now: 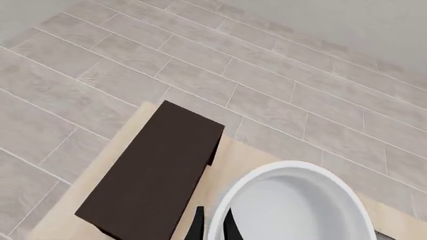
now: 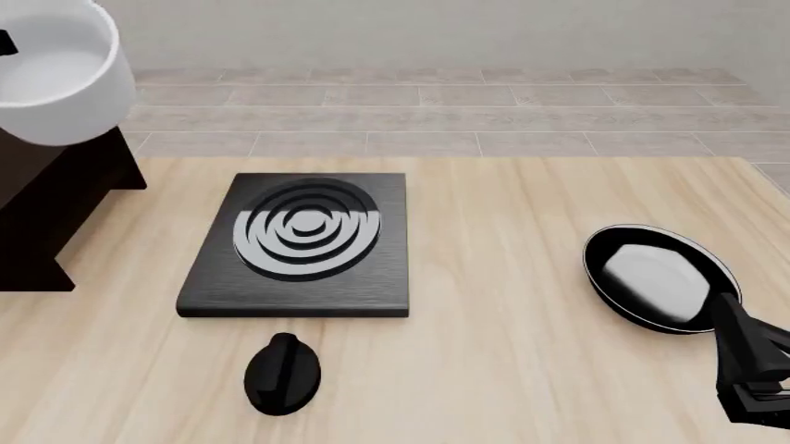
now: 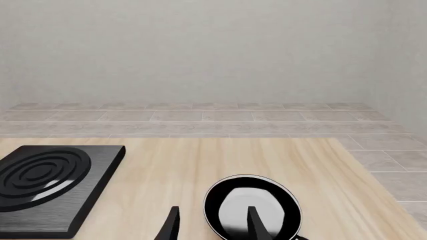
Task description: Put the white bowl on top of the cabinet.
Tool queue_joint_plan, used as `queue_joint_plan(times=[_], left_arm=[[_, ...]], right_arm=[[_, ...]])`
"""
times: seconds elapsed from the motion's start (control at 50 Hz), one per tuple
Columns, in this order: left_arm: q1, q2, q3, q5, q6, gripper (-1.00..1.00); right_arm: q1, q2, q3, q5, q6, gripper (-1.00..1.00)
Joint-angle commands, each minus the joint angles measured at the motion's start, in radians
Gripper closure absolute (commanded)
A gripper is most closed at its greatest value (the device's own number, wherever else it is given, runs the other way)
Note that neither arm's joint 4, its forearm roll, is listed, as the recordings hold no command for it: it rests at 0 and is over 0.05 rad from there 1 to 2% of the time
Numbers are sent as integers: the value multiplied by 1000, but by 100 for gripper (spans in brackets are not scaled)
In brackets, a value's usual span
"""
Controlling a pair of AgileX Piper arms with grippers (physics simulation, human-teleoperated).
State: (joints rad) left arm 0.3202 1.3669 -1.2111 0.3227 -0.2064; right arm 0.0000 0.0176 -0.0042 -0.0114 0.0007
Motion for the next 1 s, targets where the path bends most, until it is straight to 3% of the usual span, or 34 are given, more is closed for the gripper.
queue_joint_plan(times=[0.02,0.3,1.0], left_arm=[[40,30,-12,-42,10,100],[106,61,-63,-39,18,100],[189,99,-62,-82,23,100]], right_arm=[[0,0,0,0,0,-100],[0,0,0,0,0,-100],[0,0,0,0,0,-100]])
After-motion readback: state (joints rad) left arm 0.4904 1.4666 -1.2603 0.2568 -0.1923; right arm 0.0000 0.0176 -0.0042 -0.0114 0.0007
